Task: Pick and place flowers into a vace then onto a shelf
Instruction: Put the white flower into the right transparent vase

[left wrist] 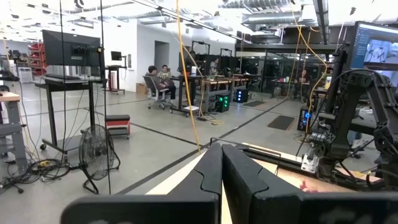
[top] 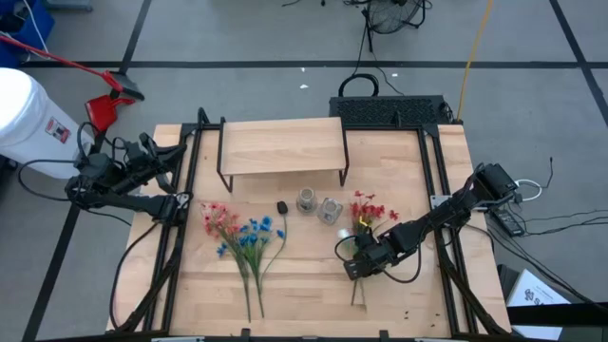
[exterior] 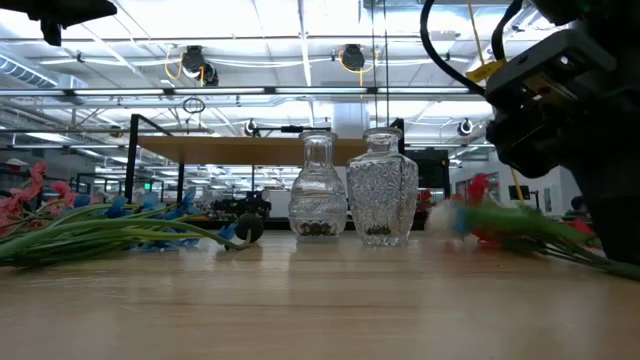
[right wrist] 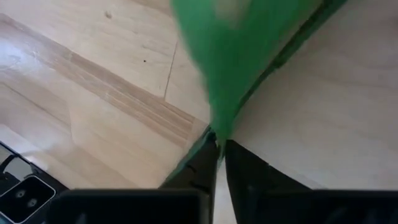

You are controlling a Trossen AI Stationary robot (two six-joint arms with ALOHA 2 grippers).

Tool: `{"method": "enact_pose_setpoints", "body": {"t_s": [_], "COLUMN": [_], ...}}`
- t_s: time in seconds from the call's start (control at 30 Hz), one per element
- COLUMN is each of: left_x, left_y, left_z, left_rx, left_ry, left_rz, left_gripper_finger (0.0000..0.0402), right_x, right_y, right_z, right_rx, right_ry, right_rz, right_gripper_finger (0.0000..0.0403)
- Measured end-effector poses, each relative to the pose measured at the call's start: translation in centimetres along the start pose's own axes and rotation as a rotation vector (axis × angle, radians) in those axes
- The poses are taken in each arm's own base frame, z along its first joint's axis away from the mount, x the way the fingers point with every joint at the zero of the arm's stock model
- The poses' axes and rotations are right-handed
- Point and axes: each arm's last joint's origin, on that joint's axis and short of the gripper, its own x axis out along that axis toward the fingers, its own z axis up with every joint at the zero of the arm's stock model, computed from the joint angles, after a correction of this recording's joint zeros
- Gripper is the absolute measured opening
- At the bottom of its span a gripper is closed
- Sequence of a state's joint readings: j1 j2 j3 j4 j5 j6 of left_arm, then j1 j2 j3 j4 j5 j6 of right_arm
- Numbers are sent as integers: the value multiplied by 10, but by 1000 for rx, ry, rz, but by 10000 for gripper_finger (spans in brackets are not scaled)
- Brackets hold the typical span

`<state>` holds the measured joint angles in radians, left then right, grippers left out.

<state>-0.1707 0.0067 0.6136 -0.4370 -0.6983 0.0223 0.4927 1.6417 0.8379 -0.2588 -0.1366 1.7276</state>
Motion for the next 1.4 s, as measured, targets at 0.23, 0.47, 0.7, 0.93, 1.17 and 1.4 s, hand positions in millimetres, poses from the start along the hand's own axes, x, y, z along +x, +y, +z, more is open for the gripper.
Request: {"method": "enact_pose_setpoints", "body": {"t_s": [0.23,0.47,0.7,0.93,1.17,1.4], "left_x": [0,0,0,0,0,0], "left_y": [0,0,0,0,0,0], "left_z": [0,0,0,0,0,0], "left_rx": [0,0,0,0,0,0], "left_ry": [0,0,0,0,0,0], "left_rz": [0,0,0,0,0,0], "left_gripper_finger": [10,10,10,10,10,10], "right_x": [0,-8,-35,-61,-85,-114], "right_y": [-1,1,7,11,12,12], "right_z": [0,0,-1,1,8,18], "right_rx": [-9,-20,-62,-85,-154,-261], "right_ry": [0,-6,-92,-268,-330,-489], "right_rz": [-7,29,134,248,324,396], "right_gripper_finger": [4,1,1,1,0,0]}}
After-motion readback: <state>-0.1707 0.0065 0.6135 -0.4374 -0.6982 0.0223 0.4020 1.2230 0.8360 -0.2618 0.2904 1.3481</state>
